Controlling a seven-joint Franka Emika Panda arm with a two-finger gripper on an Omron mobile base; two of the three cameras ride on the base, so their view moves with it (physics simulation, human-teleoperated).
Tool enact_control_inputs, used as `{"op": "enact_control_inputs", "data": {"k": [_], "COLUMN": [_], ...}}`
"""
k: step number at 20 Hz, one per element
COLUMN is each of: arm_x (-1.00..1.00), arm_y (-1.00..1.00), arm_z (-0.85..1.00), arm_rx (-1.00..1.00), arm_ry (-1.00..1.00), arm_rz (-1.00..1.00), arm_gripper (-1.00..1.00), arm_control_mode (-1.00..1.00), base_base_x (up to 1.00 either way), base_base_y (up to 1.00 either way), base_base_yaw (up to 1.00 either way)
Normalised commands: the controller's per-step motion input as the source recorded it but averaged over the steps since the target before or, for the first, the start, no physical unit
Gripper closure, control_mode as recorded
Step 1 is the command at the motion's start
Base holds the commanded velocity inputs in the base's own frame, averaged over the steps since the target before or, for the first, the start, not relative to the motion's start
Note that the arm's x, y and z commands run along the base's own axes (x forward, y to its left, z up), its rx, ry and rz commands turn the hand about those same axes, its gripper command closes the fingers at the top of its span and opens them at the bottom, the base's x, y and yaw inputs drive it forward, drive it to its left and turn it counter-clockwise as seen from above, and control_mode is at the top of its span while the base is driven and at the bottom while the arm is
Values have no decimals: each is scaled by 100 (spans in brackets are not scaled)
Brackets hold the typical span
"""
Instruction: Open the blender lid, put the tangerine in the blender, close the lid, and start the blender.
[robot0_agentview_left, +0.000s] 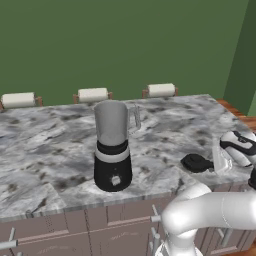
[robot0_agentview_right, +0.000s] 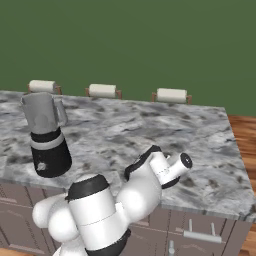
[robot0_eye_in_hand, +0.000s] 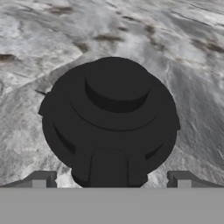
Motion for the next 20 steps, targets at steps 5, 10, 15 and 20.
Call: {"op": "enact_control_inputs", "data": {"k": [5, 10, 15, 20], "arm_x": [0, 0, -17, -30], "arm_y": [1, 11, 29, 58], "arm_z": [-25, -35, -37, -38], "arm_rx": [0, 0, -1, -8], "arm_ry": [0, 0, -1, -1], "arm_rz": [3, 2, 0, 0], "arm_gripper": [-100, -100, -100, -100], "arm_control_mode": [-100, -100, -100, -100], "base_base_x": [0, 0, 0, 0], "base_base_y": [0, 0, 0, 0], "base_base_yaw": [0, 0, 0, 0]}}
